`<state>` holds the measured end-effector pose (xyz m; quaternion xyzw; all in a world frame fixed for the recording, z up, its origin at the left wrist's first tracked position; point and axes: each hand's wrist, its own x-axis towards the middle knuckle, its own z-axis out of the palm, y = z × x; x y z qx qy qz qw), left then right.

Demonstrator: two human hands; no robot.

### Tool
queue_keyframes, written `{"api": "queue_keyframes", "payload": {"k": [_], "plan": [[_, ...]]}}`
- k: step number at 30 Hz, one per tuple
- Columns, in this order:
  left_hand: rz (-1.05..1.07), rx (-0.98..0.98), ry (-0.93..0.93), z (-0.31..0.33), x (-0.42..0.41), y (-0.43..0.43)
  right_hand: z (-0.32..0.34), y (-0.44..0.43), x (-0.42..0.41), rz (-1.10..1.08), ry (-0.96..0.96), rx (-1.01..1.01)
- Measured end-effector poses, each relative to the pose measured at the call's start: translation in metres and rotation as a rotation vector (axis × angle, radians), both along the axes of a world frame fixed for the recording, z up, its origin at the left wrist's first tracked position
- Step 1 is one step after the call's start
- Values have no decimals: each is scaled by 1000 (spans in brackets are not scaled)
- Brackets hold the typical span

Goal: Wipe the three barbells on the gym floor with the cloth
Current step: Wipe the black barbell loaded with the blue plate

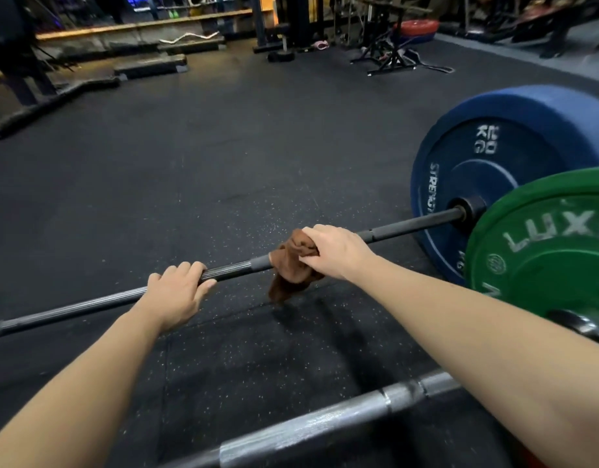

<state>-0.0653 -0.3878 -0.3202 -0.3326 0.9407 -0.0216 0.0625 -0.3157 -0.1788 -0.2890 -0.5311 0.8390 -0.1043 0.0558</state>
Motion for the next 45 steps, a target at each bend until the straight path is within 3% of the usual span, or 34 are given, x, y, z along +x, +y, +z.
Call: {"api": "queue_keyframes", "payload": {"k": [7, 11, 19, 22, 26, 31, 35, 41, 45], "plan": [[51, 47, -46, 2, -3, 1, 5, 53, -61, -233, -3, 14], [61, 50, -50, 2, -3, 1, 5, 35, -44, -286, 38, 25], [72, 95, -56, 5, -3, 1, -7, -5, 2, 8, -8, 36], [109, 124, -22, 6, -7, 2, -3, 1, -7, 20, -20, 35], [212, 303, 76, 18, -12, 7, 7, 23, -35, -11, -63, 65], [207, 218, 70, 14, -9, 11, 6, 71, -84, -242, 16, 21], [277, 168, 52, 11, -19, 17, 9, 51, -73, -341, 55, 74], [359, 49, 91, 5, -29, 34, 0, -10, -16, -188, -29, 68], [368, 73, 56, 8, -29, 31, -3, -19, -6, -103, -76, 60]]}}
